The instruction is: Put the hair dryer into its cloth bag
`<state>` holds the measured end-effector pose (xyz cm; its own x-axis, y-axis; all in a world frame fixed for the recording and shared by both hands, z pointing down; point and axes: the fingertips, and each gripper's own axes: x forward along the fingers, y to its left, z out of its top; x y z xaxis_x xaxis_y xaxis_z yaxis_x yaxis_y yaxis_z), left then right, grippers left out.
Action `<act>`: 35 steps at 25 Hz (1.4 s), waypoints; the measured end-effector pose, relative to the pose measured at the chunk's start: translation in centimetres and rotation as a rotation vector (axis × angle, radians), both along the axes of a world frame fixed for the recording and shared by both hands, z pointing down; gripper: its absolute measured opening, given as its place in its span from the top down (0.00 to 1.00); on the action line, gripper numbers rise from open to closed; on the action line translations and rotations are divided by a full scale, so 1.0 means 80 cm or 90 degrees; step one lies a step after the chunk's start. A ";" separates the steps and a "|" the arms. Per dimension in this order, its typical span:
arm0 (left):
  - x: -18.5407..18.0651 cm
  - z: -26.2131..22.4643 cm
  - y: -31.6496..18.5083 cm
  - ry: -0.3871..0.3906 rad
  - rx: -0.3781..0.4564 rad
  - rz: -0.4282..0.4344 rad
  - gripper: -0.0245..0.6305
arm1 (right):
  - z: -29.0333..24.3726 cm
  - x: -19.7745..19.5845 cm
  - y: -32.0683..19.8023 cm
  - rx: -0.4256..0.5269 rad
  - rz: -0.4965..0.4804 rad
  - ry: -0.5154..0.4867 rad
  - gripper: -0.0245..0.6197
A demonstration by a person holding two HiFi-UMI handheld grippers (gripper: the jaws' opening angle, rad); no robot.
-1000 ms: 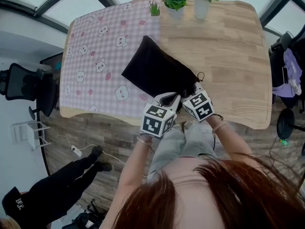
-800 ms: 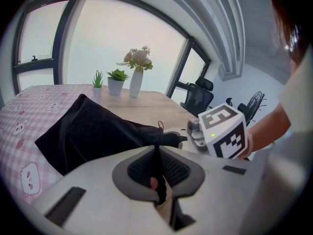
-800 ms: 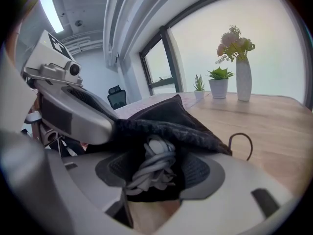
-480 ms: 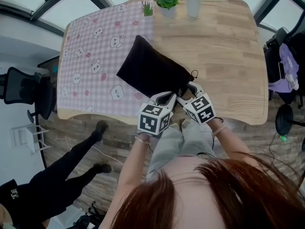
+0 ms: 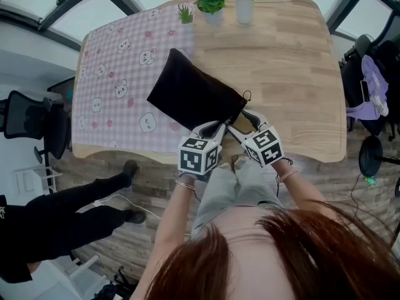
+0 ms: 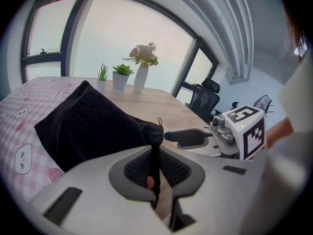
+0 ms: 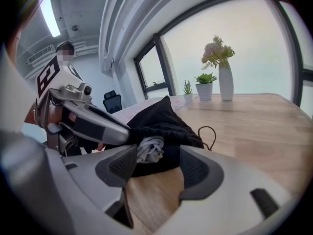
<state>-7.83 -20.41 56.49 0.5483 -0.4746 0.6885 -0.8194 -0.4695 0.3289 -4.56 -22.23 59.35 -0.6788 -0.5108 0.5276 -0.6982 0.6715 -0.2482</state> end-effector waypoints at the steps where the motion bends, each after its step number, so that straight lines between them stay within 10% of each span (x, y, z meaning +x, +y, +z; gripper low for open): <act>1: 0.001 0.001 0.000 -0.001 0.000 -0.002 0.92 | 0.000 0.002 0.000 0.001 0.000 -0.001 0.54; 35: -0.001 -0.044 0.009 0.043 0.101 -0.087 0.81 | -0.016 0.033 0.012 0.007 0.016 -0.033 0.65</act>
